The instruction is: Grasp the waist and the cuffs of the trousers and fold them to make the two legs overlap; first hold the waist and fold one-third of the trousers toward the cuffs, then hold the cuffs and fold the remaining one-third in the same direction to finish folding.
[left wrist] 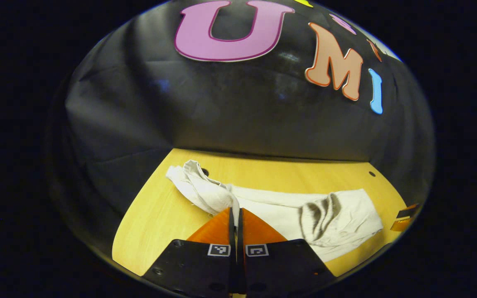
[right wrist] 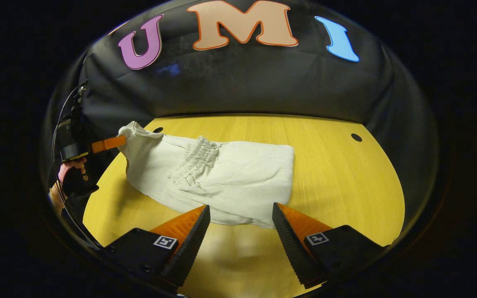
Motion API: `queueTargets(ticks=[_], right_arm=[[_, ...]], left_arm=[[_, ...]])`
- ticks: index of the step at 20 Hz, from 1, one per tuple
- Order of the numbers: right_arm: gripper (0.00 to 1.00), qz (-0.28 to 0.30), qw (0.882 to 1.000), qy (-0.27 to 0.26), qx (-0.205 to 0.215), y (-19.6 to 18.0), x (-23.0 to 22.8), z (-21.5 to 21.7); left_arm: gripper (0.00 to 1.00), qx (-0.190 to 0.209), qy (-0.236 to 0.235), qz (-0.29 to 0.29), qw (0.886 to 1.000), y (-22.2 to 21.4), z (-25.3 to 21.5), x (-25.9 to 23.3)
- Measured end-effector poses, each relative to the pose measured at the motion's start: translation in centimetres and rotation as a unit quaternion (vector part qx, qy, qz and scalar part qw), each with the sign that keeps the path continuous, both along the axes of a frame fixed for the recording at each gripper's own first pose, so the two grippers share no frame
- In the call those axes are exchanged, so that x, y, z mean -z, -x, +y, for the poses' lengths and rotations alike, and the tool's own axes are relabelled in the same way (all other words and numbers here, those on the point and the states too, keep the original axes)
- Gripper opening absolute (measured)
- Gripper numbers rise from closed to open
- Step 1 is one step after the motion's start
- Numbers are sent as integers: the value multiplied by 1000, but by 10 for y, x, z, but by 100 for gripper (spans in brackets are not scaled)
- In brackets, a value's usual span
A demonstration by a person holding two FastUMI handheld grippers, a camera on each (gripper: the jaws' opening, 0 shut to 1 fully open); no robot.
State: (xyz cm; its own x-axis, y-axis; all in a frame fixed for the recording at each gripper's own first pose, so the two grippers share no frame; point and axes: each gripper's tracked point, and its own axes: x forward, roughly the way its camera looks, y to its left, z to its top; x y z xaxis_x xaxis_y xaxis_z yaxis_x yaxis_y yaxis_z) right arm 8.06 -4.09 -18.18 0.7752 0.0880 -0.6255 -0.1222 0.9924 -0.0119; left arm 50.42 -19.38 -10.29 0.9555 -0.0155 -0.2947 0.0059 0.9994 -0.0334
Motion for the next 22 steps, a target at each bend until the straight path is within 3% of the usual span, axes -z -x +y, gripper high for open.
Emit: queueTargets(ticks=[3,4,5,11,12,14,15,22], right_arm=[[92,-1,1000,-9,8,7,-6,-32],[97,-1,1000,-12,11,9,-5,-43],[92,-1,1000,-14,15,11,-5,-54],[92,-2,999,-27,32,20,-5,-111],[97,-2,999,-28,36,21,-6,-119],[92,-3,999,-32,44,23,-6,-135],[97,-4,998,-33,48,24,-7,-143],[92,-2,996,-45,75,35,-4,-180]], left_arm=[[0,17,3,-17,1000,-3,-47,-24],[0,27,4,-21,999,-4,-66,-31],[0,37,2,-25,999,-3,-85,-39],[0,99,-20,-41,994,-3,-187,-67],[0,109,-26,-41,993,-3,-202,-67],[0,126,-29,-37,991,-4,-229,-65],[0,133,-28,-35,990,-2,-240,-64],[0,177,-31,2,984,18,-305,-18]])
